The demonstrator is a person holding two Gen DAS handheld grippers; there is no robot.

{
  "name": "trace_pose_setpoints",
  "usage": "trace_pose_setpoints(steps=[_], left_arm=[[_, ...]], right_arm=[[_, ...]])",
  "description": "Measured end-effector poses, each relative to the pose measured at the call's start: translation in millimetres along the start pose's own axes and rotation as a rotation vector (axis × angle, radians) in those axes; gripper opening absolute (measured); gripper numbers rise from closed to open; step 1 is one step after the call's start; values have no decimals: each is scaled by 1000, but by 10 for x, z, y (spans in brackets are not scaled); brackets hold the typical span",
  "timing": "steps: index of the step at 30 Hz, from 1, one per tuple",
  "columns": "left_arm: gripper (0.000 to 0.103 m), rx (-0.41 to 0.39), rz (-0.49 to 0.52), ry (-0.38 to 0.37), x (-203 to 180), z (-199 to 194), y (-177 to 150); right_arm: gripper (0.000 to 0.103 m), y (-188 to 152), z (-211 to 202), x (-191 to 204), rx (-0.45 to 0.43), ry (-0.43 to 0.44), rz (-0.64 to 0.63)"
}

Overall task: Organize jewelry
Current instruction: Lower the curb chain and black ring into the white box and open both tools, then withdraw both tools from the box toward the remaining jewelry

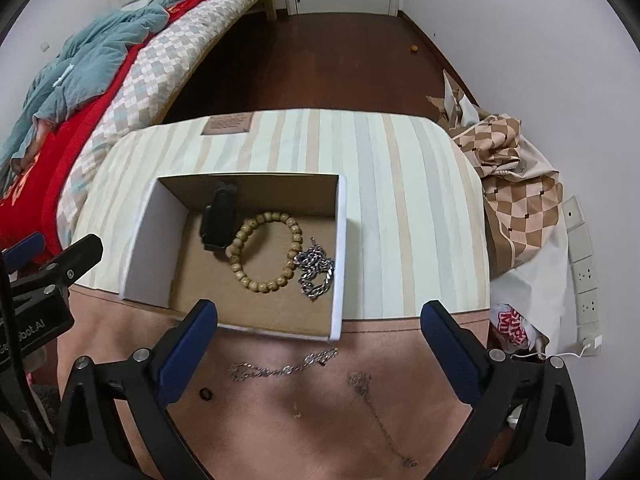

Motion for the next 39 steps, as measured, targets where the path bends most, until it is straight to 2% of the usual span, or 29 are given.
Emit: trace_pose_setpoints(steps=[11,20,26,31,39], left_arm=[[100,-125,-33,58,117,-596,-323],[100,-163,-30,12,81,-943,-579],[100,-162,-54,-20,78,-1035,-721],[100,-126,-53,13,39,-788,-876],[100,-2,-24,70,-84,-86,-1139]], right_arm=[[103,-294,-576,109,-116,-13,8],[103,-629,-965,125,-182,3,17],[103,-820,-1157,28,-227,86,51],[103,-981,-952,-372,-190,75,158],[102,-1461,-38,-1116,4,45,342]])
Point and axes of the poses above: each gripper's, at about its wrist camera, not at the fingertips, and z roughly the way its jaws point, x to its left, y to its top, the point moved 5 cm from there along z, roughly the way its jaws point, and after that the axes turned 13 degrees about x, right-handed, at the moved point
